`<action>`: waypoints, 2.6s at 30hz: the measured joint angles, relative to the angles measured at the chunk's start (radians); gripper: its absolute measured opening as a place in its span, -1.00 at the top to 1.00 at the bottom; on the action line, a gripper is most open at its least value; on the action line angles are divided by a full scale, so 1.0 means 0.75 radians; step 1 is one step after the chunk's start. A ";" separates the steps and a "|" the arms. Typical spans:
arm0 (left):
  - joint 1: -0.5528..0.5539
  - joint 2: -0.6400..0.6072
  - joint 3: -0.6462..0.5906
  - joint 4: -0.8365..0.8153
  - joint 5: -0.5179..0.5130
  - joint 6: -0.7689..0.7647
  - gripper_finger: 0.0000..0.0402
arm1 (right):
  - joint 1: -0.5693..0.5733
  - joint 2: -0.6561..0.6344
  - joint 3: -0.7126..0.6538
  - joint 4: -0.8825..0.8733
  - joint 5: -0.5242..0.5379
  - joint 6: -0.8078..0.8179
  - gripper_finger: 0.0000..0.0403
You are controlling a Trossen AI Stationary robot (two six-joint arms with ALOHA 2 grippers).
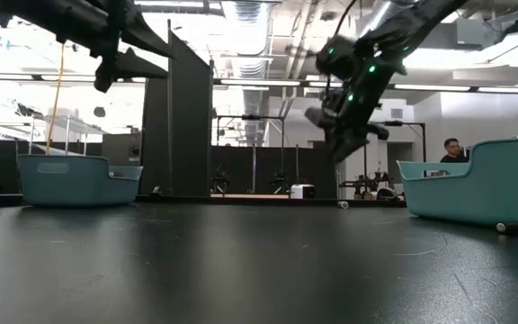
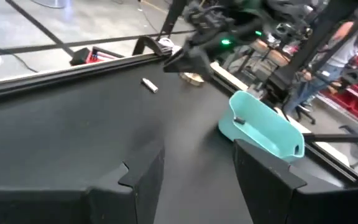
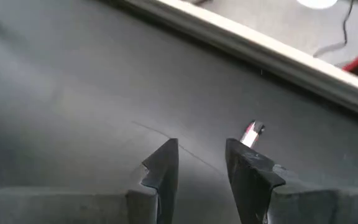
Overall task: Sort batteries
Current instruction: Put the silver battery into the blue bin
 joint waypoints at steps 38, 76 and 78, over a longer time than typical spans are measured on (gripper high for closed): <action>-0.197 -0.196 -0.004 -0.187 -0.248 0.055 0.08 | -0.362 0.353 0.104 -0.260 -0.224 -0.102 0.52; -0.197 -0.197 -0.004 -0.204 -0.309 0.014 0.08 | 0.336 0.365 0.128 1.051 -0.424 -0.306 0.79; -0.196 -0.197 -0.004 -0.168 -0.325 0.034 0.08 | 0.363 0.391 0.204 1.088 -0.418 -0.321 0.79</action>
